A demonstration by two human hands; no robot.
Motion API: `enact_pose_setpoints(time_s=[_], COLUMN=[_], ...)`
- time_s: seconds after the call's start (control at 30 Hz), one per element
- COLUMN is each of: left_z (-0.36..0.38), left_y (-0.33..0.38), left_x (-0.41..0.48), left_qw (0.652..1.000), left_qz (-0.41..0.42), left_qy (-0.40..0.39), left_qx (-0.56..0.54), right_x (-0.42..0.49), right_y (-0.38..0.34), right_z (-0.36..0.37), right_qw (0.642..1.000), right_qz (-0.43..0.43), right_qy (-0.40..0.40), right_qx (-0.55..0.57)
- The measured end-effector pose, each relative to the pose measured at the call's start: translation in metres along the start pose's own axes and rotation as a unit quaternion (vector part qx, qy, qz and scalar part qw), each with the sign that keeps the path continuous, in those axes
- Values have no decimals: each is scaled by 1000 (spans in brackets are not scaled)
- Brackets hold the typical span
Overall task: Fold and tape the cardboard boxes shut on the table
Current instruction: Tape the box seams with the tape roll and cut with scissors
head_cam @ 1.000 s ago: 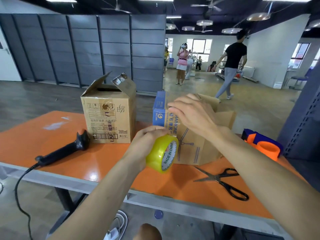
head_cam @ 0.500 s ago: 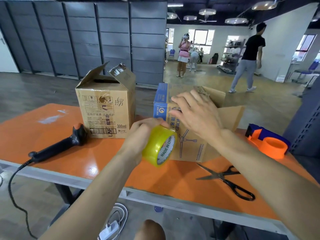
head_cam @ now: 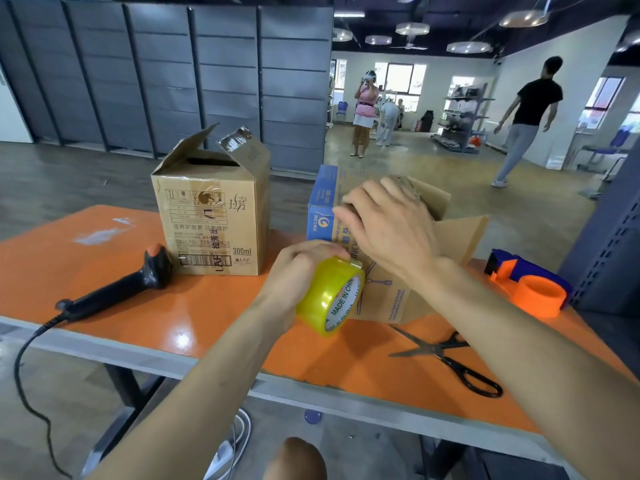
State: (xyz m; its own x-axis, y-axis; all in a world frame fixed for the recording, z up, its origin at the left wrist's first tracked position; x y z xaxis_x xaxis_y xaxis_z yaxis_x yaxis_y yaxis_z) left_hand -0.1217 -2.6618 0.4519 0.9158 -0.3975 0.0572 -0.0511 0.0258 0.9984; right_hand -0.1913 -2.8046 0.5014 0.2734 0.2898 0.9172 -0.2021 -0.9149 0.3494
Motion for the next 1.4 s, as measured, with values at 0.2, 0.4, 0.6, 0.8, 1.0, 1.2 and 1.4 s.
enact_pose_setpoints(time_s=[0.2,0.4,0.6,0.8,1.0,1.2,1.4], left_z=[-9,-9,-1,1,0,-3,2], left_y=[1,1,-2,-4,1,4,1], left_x=[-18,-26,-27,-32,-43,-57,-73], left_qw=[1000,999,999,999,998,991,976], left_qz=[10,24,10,1,15,19,9], left_qy=[-6,-15,-13,-16,-10,64,130], left_qx=[-27,-36,-33,-45,-62,-117,-174], right_x=[-7,-2,3,-9,-6,-21,-43], right_y=[-3,20,28,28,23,0,-31], right_z=[4,-15,-16,-16,-28,-58,-79], right_qw=[998,987,978,981,964,985,895], right_qz=[-37,-3,26,27,61,106,314], right_qy=[-53,-141,-197,-178,-245,-64,-195], right_qx=[-23,77,58,67,80,121,250])
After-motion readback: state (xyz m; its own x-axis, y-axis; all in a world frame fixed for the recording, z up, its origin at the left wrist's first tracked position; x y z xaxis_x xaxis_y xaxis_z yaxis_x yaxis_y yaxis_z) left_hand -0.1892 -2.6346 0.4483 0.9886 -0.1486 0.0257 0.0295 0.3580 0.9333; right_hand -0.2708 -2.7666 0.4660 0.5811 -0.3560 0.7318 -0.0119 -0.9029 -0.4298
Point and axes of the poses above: each hand's wrist, its own x-axis towards the middle knuckle, its own z-axis out of the palm, y = z × x, the point moved 1 cm from there along x, towards the middle knuckle, and after that the axes turned 15 degrees about y, right-handed, at the moved point
